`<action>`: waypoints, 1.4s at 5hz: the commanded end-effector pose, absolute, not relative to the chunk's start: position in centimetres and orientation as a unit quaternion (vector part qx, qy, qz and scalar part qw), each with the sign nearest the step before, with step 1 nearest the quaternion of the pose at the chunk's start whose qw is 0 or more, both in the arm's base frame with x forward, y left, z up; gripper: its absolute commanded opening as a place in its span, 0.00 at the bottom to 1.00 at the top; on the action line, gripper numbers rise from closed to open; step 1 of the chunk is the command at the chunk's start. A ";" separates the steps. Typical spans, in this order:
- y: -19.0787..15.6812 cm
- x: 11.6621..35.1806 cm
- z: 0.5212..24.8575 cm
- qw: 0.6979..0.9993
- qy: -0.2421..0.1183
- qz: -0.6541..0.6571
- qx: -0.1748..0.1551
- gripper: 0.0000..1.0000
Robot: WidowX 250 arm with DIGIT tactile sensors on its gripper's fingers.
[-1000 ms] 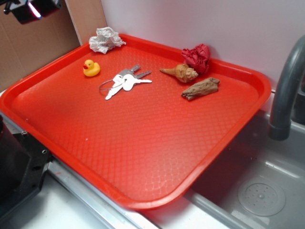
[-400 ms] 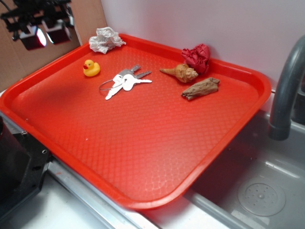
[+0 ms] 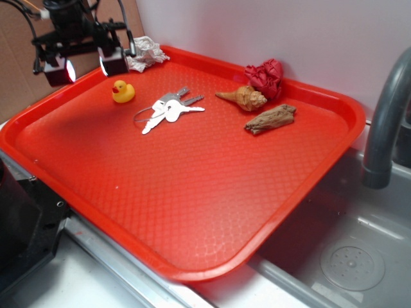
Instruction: Grab the yellow duck.
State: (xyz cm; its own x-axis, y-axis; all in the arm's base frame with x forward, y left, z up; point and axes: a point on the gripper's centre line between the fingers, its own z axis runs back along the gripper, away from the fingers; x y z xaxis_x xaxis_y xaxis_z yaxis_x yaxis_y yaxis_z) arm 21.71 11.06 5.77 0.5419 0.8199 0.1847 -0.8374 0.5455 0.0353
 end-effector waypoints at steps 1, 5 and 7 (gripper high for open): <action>12.8 23.4 3.8 0.882 -0.072 0.463 0.053 1.00; 10.1 18.7 11.0 0.903 -0.123 0.411 -0.014 0.00; 5.8 15.1 18.1 0.951 -0.108 0.280 -0.078 0.00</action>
State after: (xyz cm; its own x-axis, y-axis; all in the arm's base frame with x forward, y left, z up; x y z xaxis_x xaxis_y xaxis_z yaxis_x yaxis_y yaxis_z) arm 16.07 2.86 17.23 0.8197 0.5619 0.1116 -0.5337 0.8198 -0.2075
